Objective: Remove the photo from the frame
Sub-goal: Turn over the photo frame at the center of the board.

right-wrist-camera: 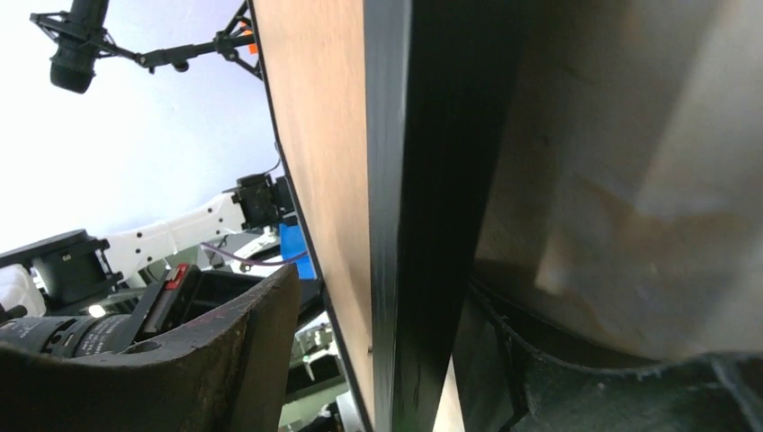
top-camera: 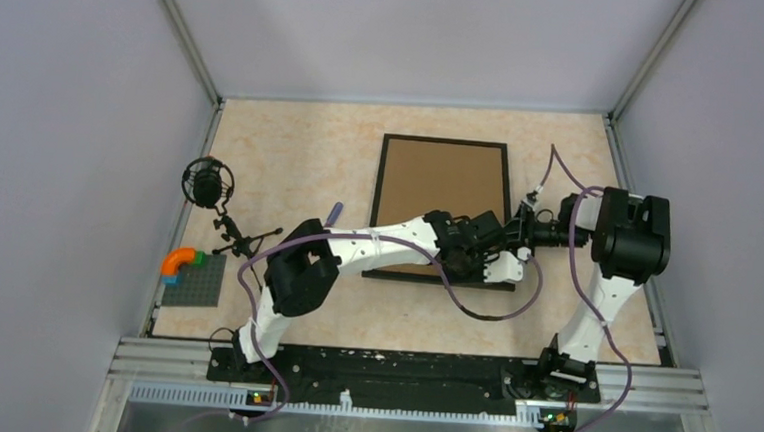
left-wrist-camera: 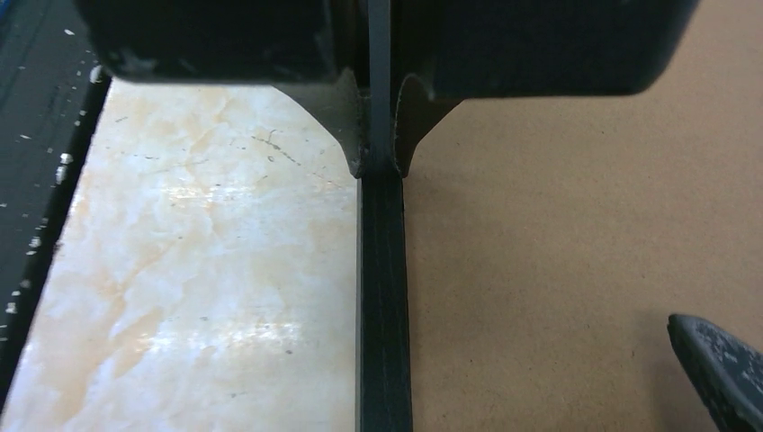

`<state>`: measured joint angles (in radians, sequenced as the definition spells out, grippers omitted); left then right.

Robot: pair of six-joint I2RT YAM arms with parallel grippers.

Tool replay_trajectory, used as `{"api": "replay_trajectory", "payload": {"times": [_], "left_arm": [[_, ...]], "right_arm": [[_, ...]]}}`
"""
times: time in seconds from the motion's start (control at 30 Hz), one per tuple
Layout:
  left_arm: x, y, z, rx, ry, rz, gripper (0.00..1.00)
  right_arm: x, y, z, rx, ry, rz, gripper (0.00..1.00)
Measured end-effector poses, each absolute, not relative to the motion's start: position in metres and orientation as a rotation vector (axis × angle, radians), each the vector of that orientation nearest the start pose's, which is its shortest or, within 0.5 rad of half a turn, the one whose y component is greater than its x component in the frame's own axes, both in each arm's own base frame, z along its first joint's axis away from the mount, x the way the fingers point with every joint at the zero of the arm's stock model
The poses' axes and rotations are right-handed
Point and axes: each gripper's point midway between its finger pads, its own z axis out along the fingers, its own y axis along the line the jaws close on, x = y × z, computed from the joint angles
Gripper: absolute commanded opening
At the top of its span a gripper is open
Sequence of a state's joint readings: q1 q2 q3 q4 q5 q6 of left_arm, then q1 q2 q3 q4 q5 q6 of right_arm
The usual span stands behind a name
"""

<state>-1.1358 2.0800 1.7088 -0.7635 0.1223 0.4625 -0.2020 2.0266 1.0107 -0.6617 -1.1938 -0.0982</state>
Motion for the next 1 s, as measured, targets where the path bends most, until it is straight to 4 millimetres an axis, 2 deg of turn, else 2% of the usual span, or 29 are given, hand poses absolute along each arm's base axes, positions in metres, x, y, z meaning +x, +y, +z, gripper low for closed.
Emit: {"api": "replay_trajectory", "payload": {"times": [0.3, 0.37, 0.5, 0.57, 0.63, 0.77, 0.9, 0.93, 1.0], "left_arm": [[0.185, -0.435, 0.088, -2.547, -2.364, 0.608, 0.0], [0.184, -0.433, 0.088, -2.543, -2.358, 0.617, 0.0], [0.182, -0.431, 0.084, -2.533, -2.345, 0.63, 0.0], [0.18, -0.429, 0.082, -2.521, -2.34, 0.633, 0.09], [0.18, -0.426, 0.08, -2.503, -2.347, 0.635, 0.26], [0.189, -0.428, 0.092, -2.461, -2.405, 0.723, 0.59], [0.216, -0.416, 0.116, -2.36, -2.534, 0.834, 0.91], [0.224, -0.413, 0.125, -2.337, -2.573, 0.863, 0.97], [0.239, -0.406, 0.145, -2.303, -2.653, 0.917, 0.99]], "right_arm": [[0.305, 0.124, 0.04, 0.174, 2.387, 1.834, 0.55], [0.306, 0.126, 0.042, 0.175, 2.361, 1.856, 0.49], [0.307, 0.127, 0.035, 0.216, 2.376, 1.866, 0.21], [0.302, 0.13, 0.036, 0.256, 2.379, 1.919, 0.11], [0.299, 0.13, 0.037, 0.233, 2.369, 1.935, 0.01], [0.296, 0.128, 0.033, 0.171, 2.393, 1.89, 0.0], [0.297, 0.119, 0.035, 0.191, 2.424, 1.85, 0.0], [0.298, 0.116, 0.037, 0.189, 2.433, 1.831, 0.0], [0.303, 0.111, 0.045, 0.183, 2.466, 1.775, 0.0]]}}
